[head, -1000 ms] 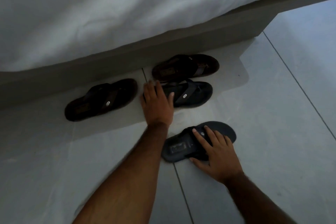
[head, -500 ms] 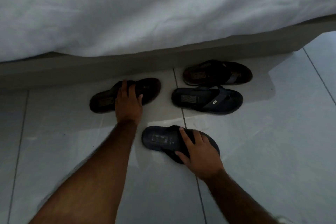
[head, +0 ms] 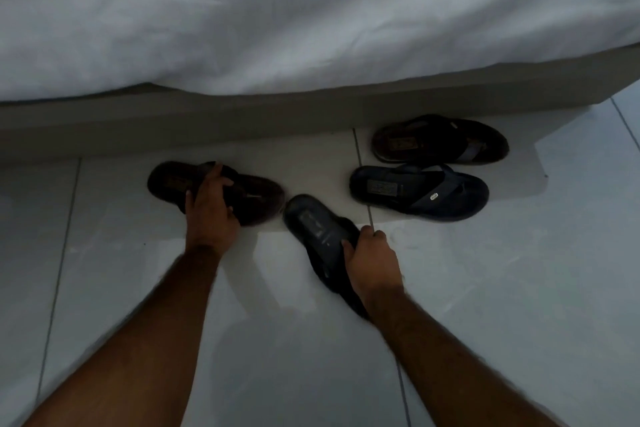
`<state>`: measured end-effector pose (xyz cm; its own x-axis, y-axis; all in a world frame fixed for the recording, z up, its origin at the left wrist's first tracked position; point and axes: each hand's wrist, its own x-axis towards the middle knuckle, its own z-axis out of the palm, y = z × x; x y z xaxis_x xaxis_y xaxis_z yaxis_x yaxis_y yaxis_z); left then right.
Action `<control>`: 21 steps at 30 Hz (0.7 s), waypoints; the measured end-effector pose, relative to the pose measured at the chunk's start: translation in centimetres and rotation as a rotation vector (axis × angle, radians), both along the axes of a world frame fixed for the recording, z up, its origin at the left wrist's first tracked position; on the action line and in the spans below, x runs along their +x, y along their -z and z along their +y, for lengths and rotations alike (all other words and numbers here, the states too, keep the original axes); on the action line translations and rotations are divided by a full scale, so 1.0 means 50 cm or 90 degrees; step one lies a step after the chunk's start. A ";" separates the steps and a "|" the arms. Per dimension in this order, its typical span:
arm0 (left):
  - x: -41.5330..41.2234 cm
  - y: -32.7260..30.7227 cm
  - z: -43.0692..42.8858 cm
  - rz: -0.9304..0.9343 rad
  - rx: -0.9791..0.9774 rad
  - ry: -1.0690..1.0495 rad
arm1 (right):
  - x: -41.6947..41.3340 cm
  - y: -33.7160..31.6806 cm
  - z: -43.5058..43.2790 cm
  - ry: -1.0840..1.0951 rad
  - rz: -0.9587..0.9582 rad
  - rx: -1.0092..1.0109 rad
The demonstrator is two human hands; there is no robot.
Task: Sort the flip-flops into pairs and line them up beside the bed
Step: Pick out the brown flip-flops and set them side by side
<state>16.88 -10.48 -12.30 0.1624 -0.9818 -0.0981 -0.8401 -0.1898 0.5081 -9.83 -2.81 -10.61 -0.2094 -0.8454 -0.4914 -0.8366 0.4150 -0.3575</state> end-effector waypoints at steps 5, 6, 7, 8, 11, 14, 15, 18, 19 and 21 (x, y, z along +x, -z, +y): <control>0.034 -0.002 0.055 0.038 -0.017 -0.069 | 0.038 -0.005 -0.046 0.045 -0.041 -0.030; 0.041 -0.002 0.065 0.031 -0.024 -0.071 | 0.045 -0.005 -0.055 0.049 -0.042 -0.037; 0.047 -0.003 0.075 0.027 -0.029 -0.072 | 0.052 -0.007 -0.064 0.051 -0.043 -0.041; 0.053 -0.004 0.081 0.028 -0.031 -0.075 | 0.060 -0.009 -0.073 0.053 -0.048 -0.047; 0.055 -0.009 0.093 0.053 -0.023 -0.082 | 0.080 -0.015 -0.102 0.091 -0.122 -0.080; 0.014 -0.010 0.129 0.037 -0.018 -0.057 | 0.100 -0.018 -0.128 0.156 -0.225 -0.089; -0.009 -0.008 0.148 0.021 -0.014 -0.046 | 0.105 -0.019 -0.135 0.166 -0.250 -0.085; -0.094 -0.003 0.215 0.015 0.006 -0.054 | 0.112 -0.022 -0.150 0.150 -0.299 -0.072; -0.123 0.000 0.233 0.027 0.007 -0.058 | 0.110 -0.024 -0.150 0.130 -0.307 -0.074; -0.173 0.004 0.261 0.042 0.000 -0.042 | 0.095 -0.027 -0.143 0.060 -0.271 -0.113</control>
